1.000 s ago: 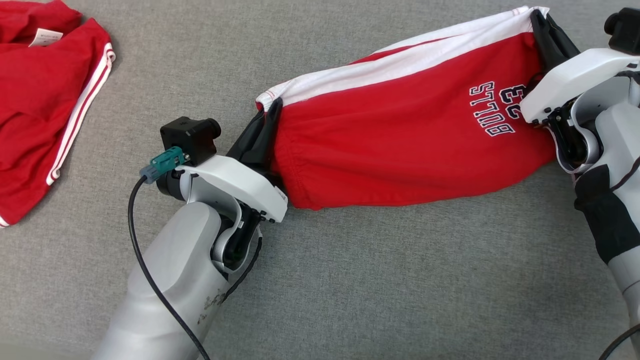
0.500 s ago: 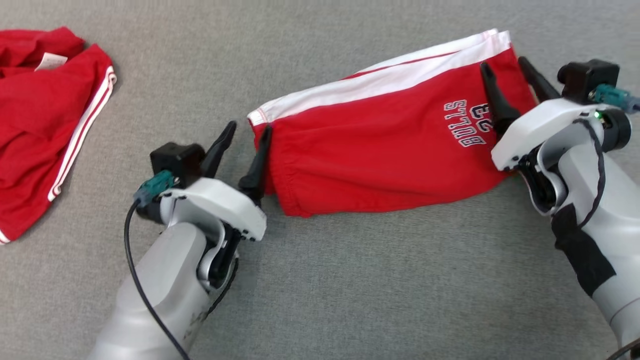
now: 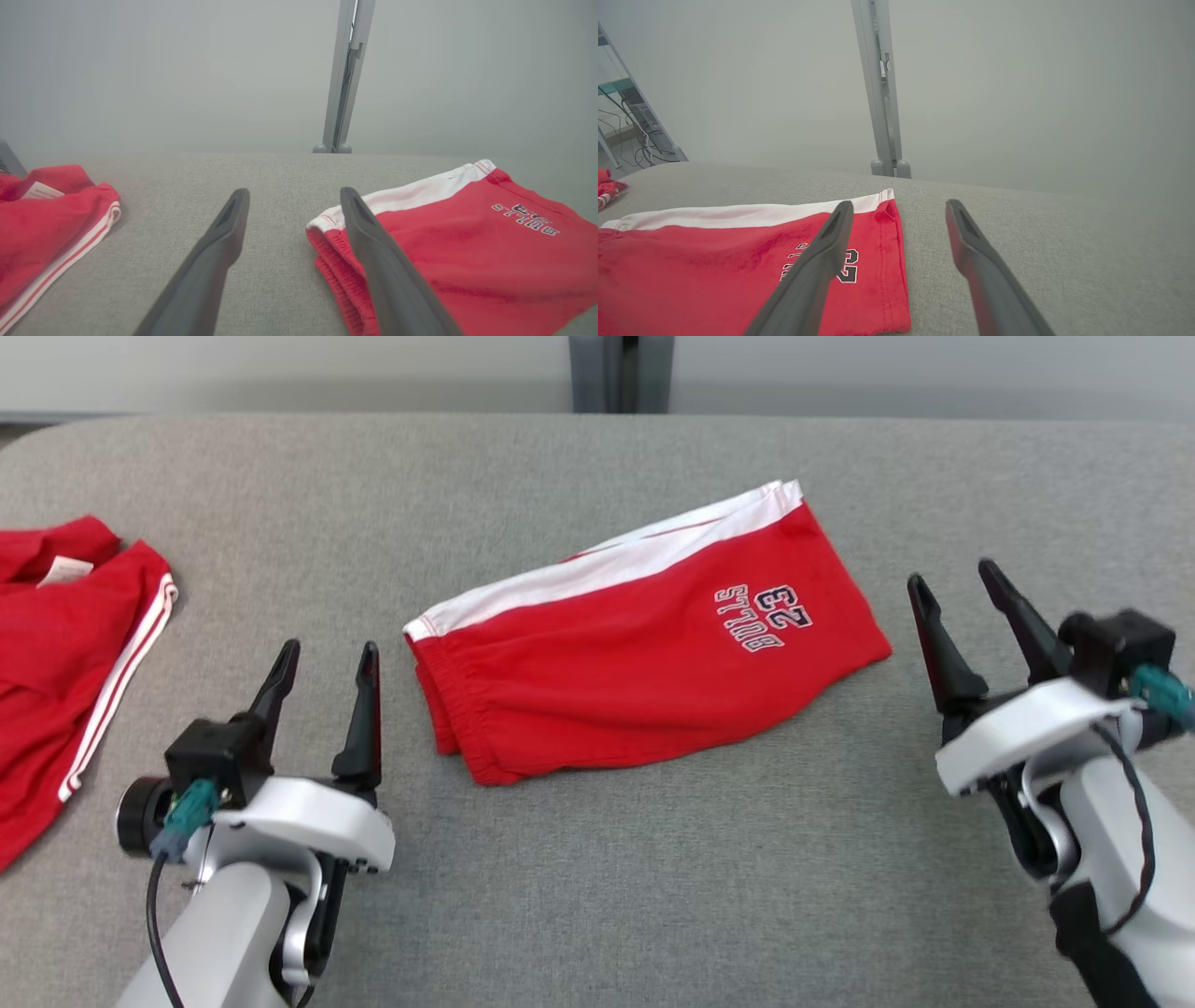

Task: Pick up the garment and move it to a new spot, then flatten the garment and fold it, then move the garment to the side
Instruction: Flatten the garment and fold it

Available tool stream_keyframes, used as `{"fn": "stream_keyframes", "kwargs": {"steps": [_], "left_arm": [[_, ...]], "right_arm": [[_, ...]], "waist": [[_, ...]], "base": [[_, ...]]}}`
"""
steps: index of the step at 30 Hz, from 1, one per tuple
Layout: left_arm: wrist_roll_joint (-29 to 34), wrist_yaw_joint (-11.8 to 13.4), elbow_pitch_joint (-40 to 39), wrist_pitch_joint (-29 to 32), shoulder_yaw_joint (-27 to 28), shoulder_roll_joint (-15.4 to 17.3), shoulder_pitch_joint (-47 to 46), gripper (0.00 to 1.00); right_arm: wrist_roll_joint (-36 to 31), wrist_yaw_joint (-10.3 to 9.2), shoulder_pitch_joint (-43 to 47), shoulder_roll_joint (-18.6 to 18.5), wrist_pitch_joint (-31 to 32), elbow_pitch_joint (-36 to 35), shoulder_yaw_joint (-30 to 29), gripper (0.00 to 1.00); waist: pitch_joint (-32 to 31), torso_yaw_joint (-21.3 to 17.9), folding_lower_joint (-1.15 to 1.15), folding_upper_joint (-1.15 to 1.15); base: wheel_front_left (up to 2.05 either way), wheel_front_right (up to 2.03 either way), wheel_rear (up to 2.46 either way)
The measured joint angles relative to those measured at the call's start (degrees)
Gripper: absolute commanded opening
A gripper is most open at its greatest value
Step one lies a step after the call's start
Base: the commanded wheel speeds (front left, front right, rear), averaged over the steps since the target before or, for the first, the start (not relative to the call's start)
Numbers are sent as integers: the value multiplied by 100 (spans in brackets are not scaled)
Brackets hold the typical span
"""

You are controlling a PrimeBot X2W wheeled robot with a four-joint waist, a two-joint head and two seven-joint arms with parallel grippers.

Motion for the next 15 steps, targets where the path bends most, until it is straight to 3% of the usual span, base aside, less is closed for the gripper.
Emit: {"fn": "stream_keyframes", "kwargs": {"steps": [7,15], "left_arm": [[144,421,-723,19,1,240,827,100],[153,779,-1267,247,-20,416,1498,100]], "right_arm": [[-586,0,1285,216,-2,-928,-676,100],[-954,0,2346,421,525,-2040,-1300,100]], "waist": [[-462,-200,0,0],[-791,-294,0,0]], "base": [[0,0,0],[0,0,0]]}}
